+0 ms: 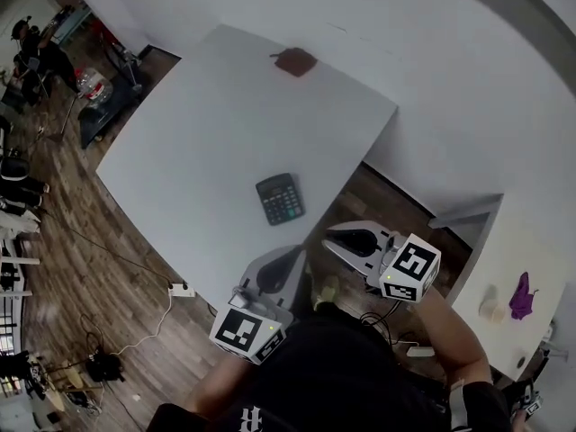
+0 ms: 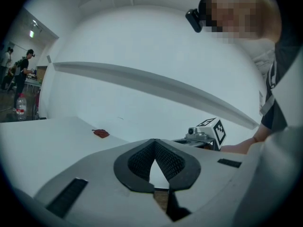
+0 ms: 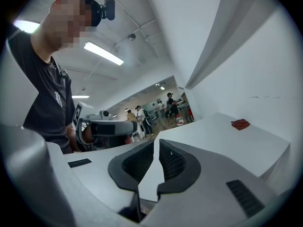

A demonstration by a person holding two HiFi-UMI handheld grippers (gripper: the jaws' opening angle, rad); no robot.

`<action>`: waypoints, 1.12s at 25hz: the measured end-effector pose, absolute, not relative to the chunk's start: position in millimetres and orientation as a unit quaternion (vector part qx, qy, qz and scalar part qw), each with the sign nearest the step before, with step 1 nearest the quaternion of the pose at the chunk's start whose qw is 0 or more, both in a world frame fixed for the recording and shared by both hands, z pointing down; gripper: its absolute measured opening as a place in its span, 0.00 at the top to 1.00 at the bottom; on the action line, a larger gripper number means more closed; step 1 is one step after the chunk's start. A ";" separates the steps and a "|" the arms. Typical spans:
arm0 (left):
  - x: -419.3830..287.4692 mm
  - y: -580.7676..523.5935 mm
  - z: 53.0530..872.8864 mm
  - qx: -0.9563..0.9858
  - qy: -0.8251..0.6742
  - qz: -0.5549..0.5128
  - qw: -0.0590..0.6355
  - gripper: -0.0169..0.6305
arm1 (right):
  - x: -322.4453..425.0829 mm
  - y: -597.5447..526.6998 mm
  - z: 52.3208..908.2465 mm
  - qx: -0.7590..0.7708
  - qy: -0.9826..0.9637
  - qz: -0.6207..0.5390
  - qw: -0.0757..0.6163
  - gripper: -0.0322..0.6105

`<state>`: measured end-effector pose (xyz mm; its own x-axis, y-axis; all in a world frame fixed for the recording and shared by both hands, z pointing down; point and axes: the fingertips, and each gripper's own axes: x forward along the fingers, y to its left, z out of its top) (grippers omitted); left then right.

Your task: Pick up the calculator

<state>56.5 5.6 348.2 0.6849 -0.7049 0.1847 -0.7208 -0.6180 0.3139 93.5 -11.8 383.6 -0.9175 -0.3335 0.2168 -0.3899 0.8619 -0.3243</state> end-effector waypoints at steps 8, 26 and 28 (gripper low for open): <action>29.2 -45.7 379.7 0.890 -0.403 0.017 0.211 0.96 | 56.3 -101.1 465.0 0.163 -0.959 0.180 0.148 0.84; -11.1 -131.3 467.3 0.857 -0.428 0.044 0.284 0.96 | 0.5 -203.6 678.5 0.031 -0.913 0.282 0.292 0.72; -13.7 -130.7 473.7 0.853 -0.431 0.047 0.291 0.96 | -1.6 -204.2 687.3 0.018 -0.909 0.287 0.301 0.72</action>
